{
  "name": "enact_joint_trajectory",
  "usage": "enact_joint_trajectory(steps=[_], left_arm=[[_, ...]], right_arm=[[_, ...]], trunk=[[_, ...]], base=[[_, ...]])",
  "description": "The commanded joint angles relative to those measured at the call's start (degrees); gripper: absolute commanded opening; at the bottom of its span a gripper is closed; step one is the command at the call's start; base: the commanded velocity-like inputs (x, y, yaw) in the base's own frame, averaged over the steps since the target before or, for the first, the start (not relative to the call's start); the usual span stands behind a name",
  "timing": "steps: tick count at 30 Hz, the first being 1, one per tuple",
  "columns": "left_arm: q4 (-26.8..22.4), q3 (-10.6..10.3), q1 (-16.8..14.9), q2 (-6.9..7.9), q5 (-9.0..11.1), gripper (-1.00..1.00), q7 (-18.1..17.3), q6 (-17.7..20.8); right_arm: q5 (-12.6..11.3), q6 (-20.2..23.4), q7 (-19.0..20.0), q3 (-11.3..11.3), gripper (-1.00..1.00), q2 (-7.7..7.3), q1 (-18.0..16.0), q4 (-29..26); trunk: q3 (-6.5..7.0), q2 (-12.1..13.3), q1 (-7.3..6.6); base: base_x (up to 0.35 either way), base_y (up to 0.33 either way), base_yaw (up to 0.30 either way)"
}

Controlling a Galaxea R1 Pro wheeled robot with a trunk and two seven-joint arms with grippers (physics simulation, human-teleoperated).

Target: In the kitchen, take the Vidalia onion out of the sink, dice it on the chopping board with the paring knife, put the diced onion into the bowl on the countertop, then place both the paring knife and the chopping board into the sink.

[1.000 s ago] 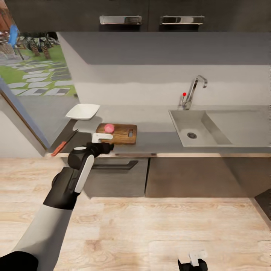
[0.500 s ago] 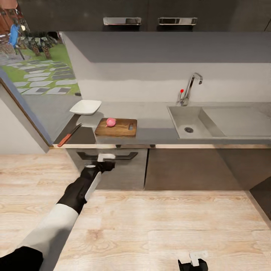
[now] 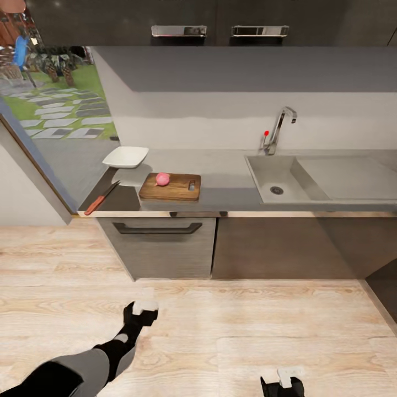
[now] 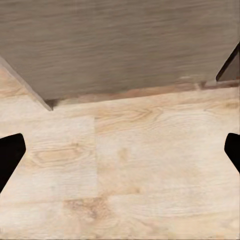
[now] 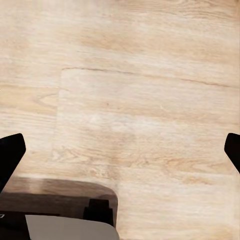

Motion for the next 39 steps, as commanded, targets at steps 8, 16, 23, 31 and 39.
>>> enact_joint_trajectory(steps=[8,16,23,31,39], left_arm=[[1.0,-0.5,14.4,1.94,0.4,1.0,1.0,-22.1],[1.0,-0.5,22.6,2.69,0.4,1.0,13.3,-32.1],[0.9,-0.4,23.0,2.32,0.4,1.0,16.0,-32.1],[0.8,-0.2,23.1,2.85,0.4,1.0,16.0,-29.5],[0.8,-0.2,23.1,2.87,0.4,1.0,15.9,-27.0]], right_arm=[[0.5,-3.9,-0.2,-0.6,1.0,-0.59,0.0,0.1],[0.4,-7.5,-0.3,-0.8,1.0,-0.7,0.0,-0.1],[0.4,-8.3,-0.3,-0.6,1.0,-0.67,0.0,0.0],[1.1,-7.6,0.1,-1.2,1.0,1.74,1.9,-1.7],[1.2,-10.2,-0.1,-1.4,1.0,1.79,3.6,-0.5]], trunk=[[-0.05,0.0,0.01],[-0.05,0.0,0.01],[-0.05,0.0,0.01],[-0.05,0.0,0.01],[-0.05,0.0,0.01]], base=[[0.0,0.0,0.0],[0.0,0.0,0.0],[0.0,0.0,0.0],[0.0,0.0,0.0],[0.0,0.086,0.0]])
